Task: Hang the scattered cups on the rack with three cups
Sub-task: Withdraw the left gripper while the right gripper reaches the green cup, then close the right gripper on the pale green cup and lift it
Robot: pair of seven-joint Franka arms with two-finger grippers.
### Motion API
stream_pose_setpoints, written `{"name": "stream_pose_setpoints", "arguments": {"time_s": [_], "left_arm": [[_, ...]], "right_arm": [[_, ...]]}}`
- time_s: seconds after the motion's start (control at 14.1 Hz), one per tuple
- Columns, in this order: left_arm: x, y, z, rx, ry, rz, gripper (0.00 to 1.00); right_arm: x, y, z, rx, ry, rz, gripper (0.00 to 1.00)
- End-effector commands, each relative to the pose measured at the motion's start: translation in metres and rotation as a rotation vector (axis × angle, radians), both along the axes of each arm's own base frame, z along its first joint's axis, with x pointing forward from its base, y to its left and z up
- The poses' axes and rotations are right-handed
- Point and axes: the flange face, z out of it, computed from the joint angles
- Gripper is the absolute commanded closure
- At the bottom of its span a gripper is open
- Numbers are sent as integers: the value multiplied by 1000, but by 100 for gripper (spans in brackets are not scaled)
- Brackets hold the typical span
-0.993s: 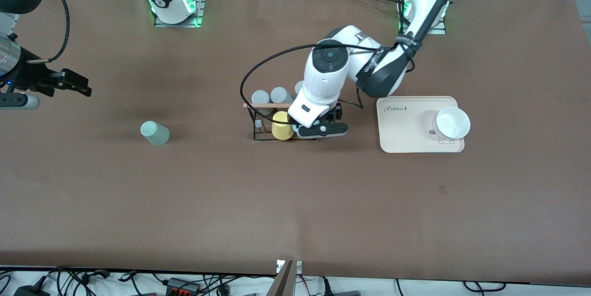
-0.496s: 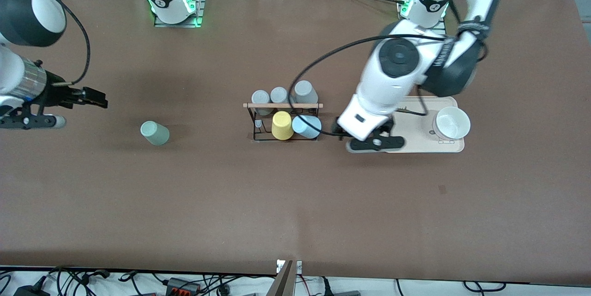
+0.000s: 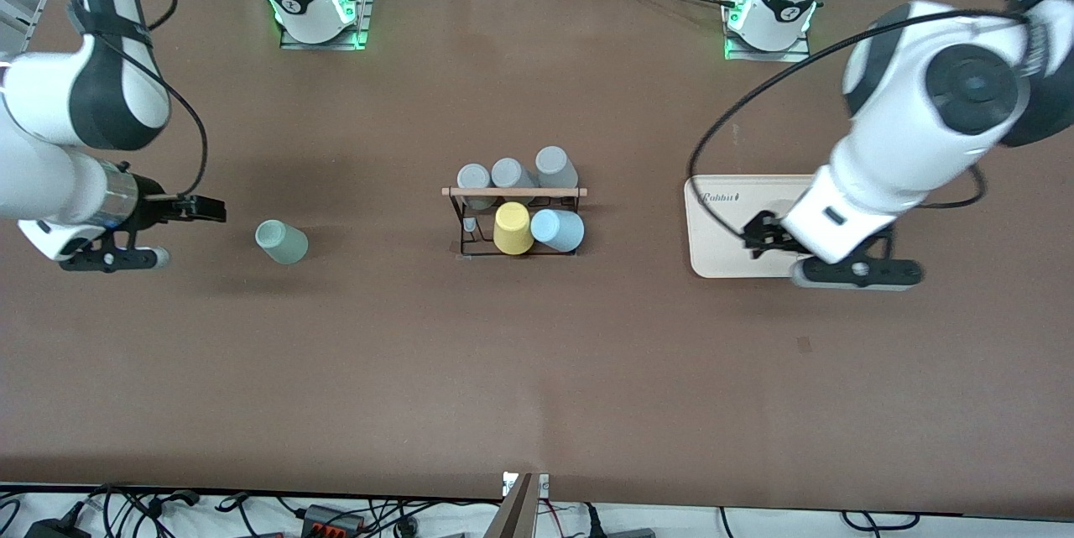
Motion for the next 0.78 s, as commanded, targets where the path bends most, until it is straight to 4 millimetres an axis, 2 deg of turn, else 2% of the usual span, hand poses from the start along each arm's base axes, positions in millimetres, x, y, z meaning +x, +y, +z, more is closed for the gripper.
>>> {"name": "stream_pose_setpoints", "arguments": {"time_s": [0.0,0.14,0.21,0.28,0.35,0.43,0.57,0.64,0.71], "left_arm": [[-19,42,31,15,54,-54,0],[-24,59,36,25,81,-97,0],[-28,73,43,24,87,-98,0],[-31,84,41,25,107,-104,0],[-37,92,43,28,122,-94,0],[-49,112,50,37,129,-56,0],[-62,129,50,-36,139,-10,0],[-67,144,60,-49,113,15,0],[-70,148,65,-45,93,11,0]], "right_arm": [[-10,10,-32,-17,4,16,0],[-22,14,-58,-17,32,20,0],[-26,17,-68,-21,39,4,0],[-27,19,-77,-25,38,-11,0],[-25,22,-81,-28,27,-22,0],[-22,23,-86,-29,16,-30,0],[-19,26,-106,-32,13,-47,0],[-18,27,-116,-31,13,-47,0],[-16,29,-121,-31,3,-59,0]]}}
